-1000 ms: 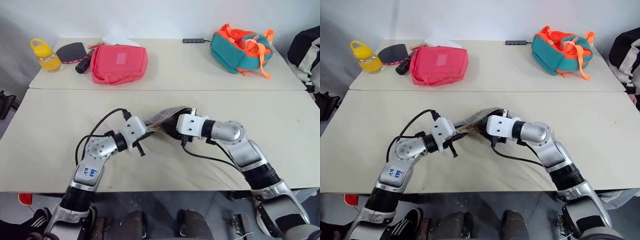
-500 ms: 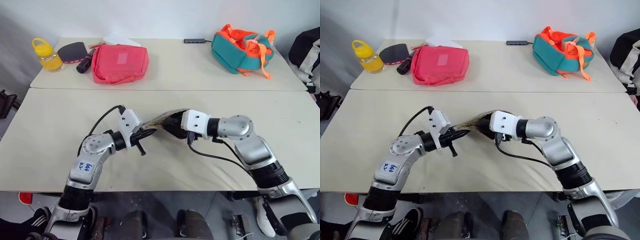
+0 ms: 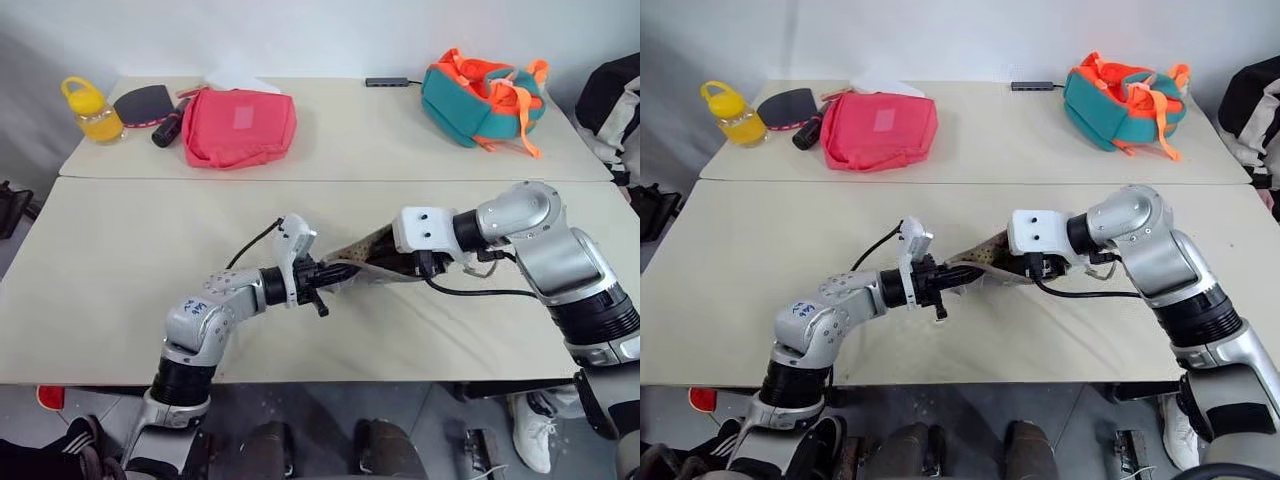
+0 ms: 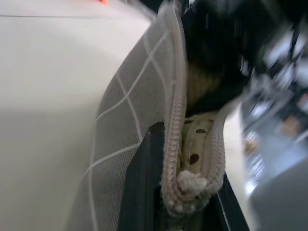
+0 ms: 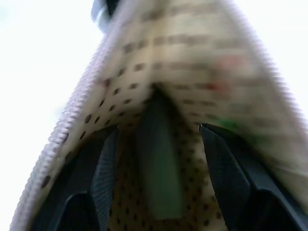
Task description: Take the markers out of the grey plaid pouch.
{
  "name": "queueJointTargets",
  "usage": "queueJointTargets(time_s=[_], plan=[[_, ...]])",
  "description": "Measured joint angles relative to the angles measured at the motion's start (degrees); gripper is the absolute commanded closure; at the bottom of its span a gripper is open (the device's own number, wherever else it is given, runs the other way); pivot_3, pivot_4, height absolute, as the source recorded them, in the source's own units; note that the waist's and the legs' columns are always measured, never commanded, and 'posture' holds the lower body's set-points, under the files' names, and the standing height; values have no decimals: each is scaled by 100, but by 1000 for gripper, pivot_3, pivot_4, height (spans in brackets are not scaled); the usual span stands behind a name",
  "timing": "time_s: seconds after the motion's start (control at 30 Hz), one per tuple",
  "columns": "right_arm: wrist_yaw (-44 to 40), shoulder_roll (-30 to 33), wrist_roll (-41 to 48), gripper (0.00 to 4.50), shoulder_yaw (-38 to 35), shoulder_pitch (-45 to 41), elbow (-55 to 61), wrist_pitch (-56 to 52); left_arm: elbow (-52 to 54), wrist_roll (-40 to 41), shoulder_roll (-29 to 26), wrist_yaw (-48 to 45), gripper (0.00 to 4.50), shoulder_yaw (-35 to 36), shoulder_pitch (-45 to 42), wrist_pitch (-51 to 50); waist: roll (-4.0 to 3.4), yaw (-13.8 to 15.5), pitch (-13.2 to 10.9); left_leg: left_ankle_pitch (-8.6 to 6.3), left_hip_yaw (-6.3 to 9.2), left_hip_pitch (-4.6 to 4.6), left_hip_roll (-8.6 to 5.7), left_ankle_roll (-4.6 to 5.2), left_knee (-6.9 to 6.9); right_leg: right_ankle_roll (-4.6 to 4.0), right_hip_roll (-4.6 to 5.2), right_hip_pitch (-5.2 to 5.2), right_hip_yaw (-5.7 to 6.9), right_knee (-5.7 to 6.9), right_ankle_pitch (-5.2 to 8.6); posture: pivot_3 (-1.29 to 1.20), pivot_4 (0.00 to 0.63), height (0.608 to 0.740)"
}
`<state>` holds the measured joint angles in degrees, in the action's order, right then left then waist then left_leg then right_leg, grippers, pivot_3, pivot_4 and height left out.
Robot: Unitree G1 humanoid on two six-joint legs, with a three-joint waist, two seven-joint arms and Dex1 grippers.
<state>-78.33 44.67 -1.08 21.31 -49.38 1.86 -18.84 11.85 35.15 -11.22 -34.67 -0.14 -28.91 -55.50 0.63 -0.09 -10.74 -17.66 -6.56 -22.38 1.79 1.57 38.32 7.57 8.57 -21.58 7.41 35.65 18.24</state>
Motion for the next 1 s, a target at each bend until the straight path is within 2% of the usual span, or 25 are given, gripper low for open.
queueJointTargets(time_s=[0.17, 0.37, 0.67, 0.83, 0.87, 1.0], plan=[[120, -359, -334, 1696, 329, -145, -473, 94, -664, 92, 122, -6, 4500, 204, 2, 94, 0, -2, 0, 1, -4, -1, -1, 0, 7, 0, 0, 1, 0, -1, 0, 0, 150, 740], [314, -504, -736, 1696, 520, -286, -953, 535, -1223, -110, 104, -268, 4500, 91, -19, 923, 0, -5, 0, 1, -4, 2, -1, -1, 12, 0, -1, 5, -1, 2, 0, 0, 150, 740], [288, -515, -899, 1696, 566, -73, -1104, 712, -1285, -257, 105, -283, 4500, -104, 1, 1147, 0, -9, 0, 1, -5, 2, 1, -2, 16, 0, -1, 5, -3, 3, 0, 0, 150, 740], [283, -549, -890, 3261, 519, -52, -1062, 591, -1237, -270, 115, -226, 4500, -139, 29, 1171, 0, -9, 0, 1, -4, 2, 1, -2, 17, 0, -1, 5, -3, 5, 0, 0, 150, 740], [287, -548, -893, 3388, 514, -47, -1052, 582, -1228, -272, 115, -222, 4500, -153, 37, 1173, 0, -9, 0, 1, -4, 2, 1, -2, 17, 0, -1, 5, -3, 5, 0, 0, 150, 740], [296, -542, -891, 3388, 442, 54, -911, 518, -1190, -277, 115, -213, 4500, -165, 67, 1175, 0, -9, 0, 1, -3, 2, 0, -2, 16, 0, -1, 5, -3, 5, 0, 0, 150, 740]])
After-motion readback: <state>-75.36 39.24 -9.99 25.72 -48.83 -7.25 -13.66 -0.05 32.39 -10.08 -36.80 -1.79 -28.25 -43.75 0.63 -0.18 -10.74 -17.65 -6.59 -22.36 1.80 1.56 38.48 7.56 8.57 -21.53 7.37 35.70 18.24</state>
